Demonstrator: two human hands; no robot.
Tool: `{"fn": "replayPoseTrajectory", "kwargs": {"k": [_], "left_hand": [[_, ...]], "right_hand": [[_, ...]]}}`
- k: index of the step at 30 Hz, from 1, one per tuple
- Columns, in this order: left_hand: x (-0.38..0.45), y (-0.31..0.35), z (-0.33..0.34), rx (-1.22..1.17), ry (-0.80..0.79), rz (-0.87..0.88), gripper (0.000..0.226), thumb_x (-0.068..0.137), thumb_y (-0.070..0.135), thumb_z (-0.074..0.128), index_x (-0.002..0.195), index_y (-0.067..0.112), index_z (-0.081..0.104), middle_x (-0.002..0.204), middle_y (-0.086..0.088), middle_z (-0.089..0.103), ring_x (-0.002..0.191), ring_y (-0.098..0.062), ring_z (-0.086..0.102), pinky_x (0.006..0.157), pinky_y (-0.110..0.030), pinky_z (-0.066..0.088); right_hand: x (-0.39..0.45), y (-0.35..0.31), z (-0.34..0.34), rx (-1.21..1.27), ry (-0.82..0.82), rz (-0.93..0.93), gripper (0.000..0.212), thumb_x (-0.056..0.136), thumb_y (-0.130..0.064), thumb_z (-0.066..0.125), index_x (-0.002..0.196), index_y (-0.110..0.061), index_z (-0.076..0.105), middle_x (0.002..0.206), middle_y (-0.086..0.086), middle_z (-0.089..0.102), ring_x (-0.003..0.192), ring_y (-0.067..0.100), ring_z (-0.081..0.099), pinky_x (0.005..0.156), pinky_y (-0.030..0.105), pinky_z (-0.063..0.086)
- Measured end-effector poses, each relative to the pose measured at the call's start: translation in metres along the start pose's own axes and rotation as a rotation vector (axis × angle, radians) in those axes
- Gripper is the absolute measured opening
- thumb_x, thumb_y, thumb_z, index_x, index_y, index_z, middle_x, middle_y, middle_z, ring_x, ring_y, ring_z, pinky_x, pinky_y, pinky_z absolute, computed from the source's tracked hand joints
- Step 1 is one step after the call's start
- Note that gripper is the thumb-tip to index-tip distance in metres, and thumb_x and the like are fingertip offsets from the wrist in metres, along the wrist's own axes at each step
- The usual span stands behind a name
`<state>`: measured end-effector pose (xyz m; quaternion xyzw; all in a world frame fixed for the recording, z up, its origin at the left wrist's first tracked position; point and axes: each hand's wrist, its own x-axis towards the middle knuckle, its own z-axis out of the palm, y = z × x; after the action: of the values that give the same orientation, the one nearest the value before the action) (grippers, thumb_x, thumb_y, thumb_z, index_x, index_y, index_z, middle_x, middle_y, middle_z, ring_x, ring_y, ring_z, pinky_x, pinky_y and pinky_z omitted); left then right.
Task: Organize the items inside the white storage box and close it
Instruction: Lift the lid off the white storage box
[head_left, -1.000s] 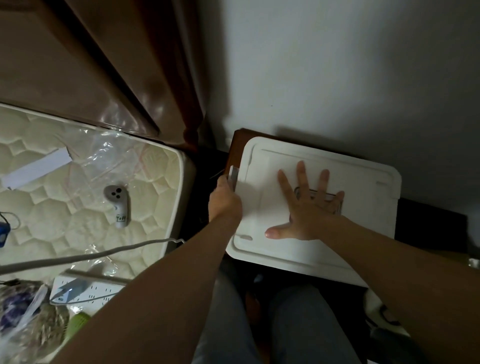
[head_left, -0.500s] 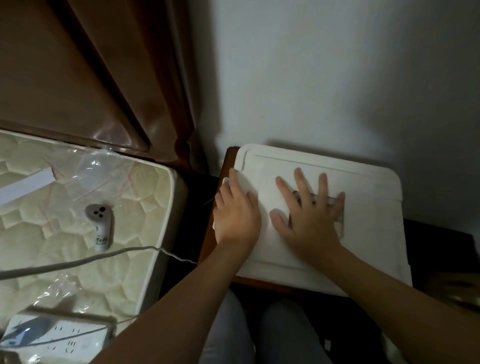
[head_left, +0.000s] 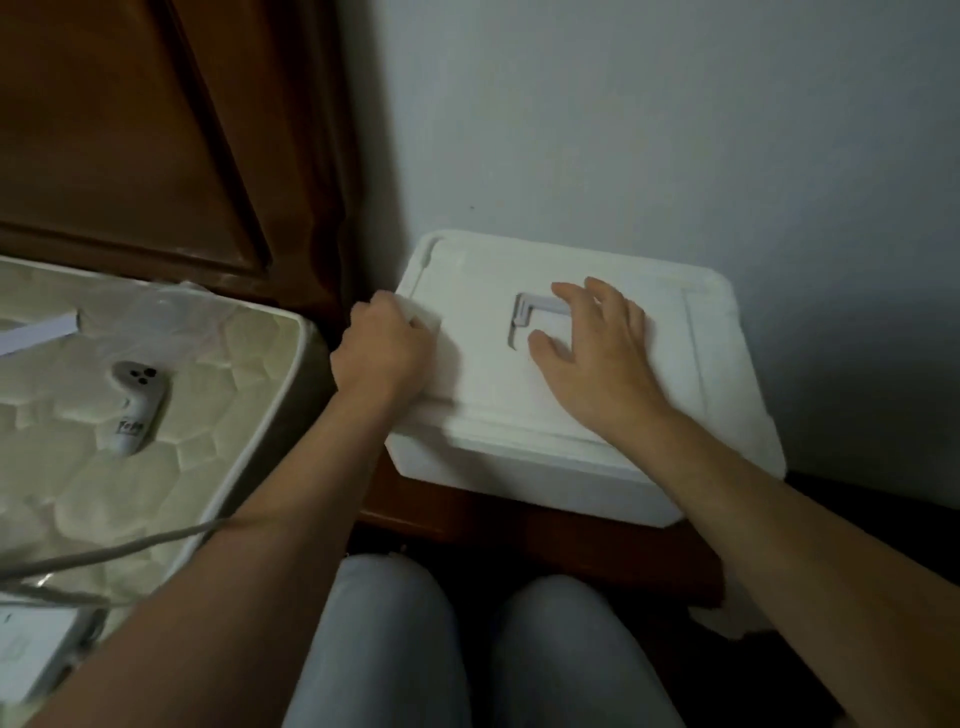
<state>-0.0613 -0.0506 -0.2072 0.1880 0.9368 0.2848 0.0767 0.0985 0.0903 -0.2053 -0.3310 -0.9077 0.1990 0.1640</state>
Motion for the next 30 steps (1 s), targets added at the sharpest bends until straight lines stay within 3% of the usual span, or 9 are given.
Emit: {"fn": "replayPoseTrajectory", "kwargs": {"k": [5, 7, 11, 14, 17, 22, 25, 27, 30], "left_hand": [[-0.077, -0.004, -0.008, 0.066, 0.028, -0.049, 0.046, 0.110, 0.025, 0.041, 0.151, 0.007, 0.037, 0.151, -0.022, 0.041, 0.136, -0.044, 0.045, 0.106, -0.055, 0.042], [-0.089, 0.001, -0.012, -0.009, 0.016, -0.091, 0.053, 0.109, 0.024, 0.046, 0.156, 0.006, 0.030, 0.156, -0.022, 0.035, 0.141, -0.044, 0.039, 0.111, -0.054, 0.039], [-0.096, 0.004, -0.020, -0.198, -0.025, -0.204, 0.065, 0.102, 0.027, 0.062, 0.153, 0.001, 0.031, 0.157, -0.023, 0.033, 0.141, -0.044, 0.038, 0.109, -0.051, 0.042], [-0.089, 0.001, -0.025, -0.344, -0.065, -0.317, 0.077, 0.095, 0.034, 0.070, 0.152, -0.001, 0.033, 0.154, -0.023, 0.037, 0.137, -0.044, 0.045, 0.109, -0.050, 0.046], [-0.084, -0.003, -0.024, -0.391, -0.064, -0.306, 0.086, 0.090, 0.037, 0.077, 0.152, -0.002, 0.033, 0.153, -0.022, 0.039, 0.136, -0.044, 0.047, 0.110, -0.052, 0.047], [-0.082, -0.014, -0.017, -0.500, -0.026, -0.252, 0.086, 0.082, 0.033, 0.085, 0.146, 0.000, 0.040, 0.144, -0.018, 0.049, 0.128, -0.041, 0.055, 0.105, -0.053, 0.051], [-0.083, -0.018, -0.020, -0.601, -0.053, -0.238, 0.096, 0.066, 0.038, 0.091, 0.143, 0.004, 0.044, 0.137, -0.015, 0.056, 0.125, -0.039, 0.058, 0.103, -0.056, 0.052], [-0.082, -0.019, -0.023, -0.633, -0.046, -0.211, 0.102, 0.055, 0.046, 0.085, 0.140, 0.007, 0.045, 0.135, -0.012, 0.058, 0.127, -0.038, 0.056, 0.103, -0.057, 0.052], [-0.080, -0.019, -0.028, -0.683, -0.025, -0.164, 0.096, 0.058, 0.048, 0.082, 0.139, 0.011, 0.045, 0.132, -0.009, 0.058, 0.128, -0.035, 0.054, 0.103, -0.056, 0.053]], "right_hand": [[-0.081, 0.039, -0.029, -0.296, 0.039, 0.242, 0.080, 0.099, -0.064, 0.039, 0.160, -0.014, 0.025, 0.166, 0.022, 0.021, 0.151, 0.043, 0.016, 0.126, 0.063, 0.000], [-0.096, 0.052, -0.041, -0.241, 0.055, 0.383, 0.090, 0.095, -0.069, 0.044, 0.160, -0.011, 0.022, 0.165, 0.023, 0.023, 0.149, 0.045, 0.022, 0.126, 0.061, 0.009], [-0.104, 0.072, -0.056, 0.166, 0.054, 0.535, 0.106, 0.086, -0.063, 0.071, 0.158, -0.002, 0.024, 0.153, 0.023, 0.038, 0.139, 0.043, 0.040, 0.112, 0.049, 0.040], [-0.096, 0.085, -0.063, 0.275, 0.056, 0.613, 0.096, 0.085, -0.055, 0.077, 0.150, 0.003, 0.037, 0.146, 0.023, 0.045, 0.128, 0.042, 0.053, 0.103, 0.046, 0.050], [-0.087, 0.092, -0.066, 0.409, 0.062, 0.675, 0.076, 0.086, -0.051, 0.075, 0.138, 0.001, 0.055, 0.137, 0.021, 0.055, 0.111, 0.039, 0.063, 0.095, 0.049, 0.058], [-0.089, 0.085, -0.057, 0.440, 0.174, 0.709, 0.069, 0.083, -0.051, 0.073, 0.132, -0.004, 0.060, 0.131, 0.016, 0.058, 0.112, 0.038, 0.062, 0.091, 0.049, 0.060], [-0.090, 0.084, -0.057, 0.478, 0.207, 0.719, 0.064, 0.080, -0.051, 0.071, 0.126, -0.007, 0.065, 0.128, 0.014, 0.062, 0.114, 0.037, 0.062, 0.093, 0.051, 0.059], [-0.090, 0.083, -0.059, 0.505, 0.217, 0.718, 0.064, 0.077, -0.052, 0.070, 0.122, -0.008, 0.068, 0.126, 0.013, 0.064, 0.113, 0.038, 0.063, 0.093, 0.052, 0.059], [-0.089, 0.078, -0.066, 0.523, 0.253, 0.698, 0.059, 0.074, -0.052, 0.070, 0.115, -0.009, 0.069, 0.121, 0.011, 0.066, 0.110, 0.038, 0.064, 0.090, 0.052, 0.061]]}}
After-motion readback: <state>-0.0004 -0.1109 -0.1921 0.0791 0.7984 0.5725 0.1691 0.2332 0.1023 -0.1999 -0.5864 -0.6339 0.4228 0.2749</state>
